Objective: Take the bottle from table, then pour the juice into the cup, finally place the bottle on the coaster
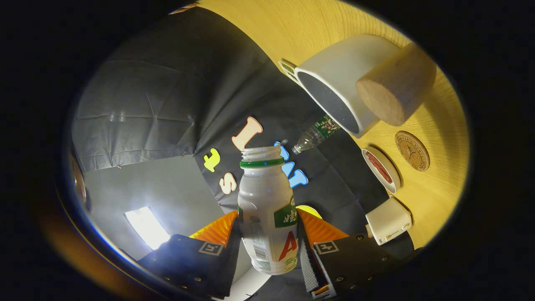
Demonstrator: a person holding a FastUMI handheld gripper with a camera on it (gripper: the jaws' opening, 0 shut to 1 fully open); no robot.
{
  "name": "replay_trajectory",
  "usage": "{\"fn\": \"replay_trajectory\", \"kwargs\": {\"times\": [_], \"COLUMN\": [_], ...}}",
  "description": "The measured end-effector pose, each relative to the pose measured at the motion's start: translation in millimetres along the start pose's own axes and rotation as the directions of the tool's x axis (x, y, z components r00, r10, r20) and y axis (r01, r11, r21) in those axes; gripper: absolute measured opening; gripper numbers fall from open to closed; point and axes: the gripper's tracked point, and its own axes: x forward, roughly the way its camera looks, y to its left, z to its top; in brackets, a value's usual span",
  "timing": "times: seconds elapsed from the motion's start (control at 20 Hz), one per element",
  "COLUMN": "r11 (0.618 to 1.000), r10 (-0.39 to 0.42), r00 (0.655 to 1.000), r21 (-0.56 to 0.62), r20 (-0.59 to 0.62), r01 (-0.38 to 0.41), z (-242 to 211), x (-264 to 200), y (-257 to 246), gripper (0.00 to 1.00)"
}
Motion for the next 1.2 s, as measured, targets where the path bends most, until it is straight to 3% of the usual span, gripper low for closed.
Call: {"fn": "replay_trajectory", "kwargs": {"times": [1.2], "r11": [0.999], "r10": [0.011], "r00": [1.0], "r21": [0.034], "r20": [0.017], "r01": [-0.012], "z": [0.2], "x": [-1.7], "y": [-1.9], "gripper": [0.64]}}
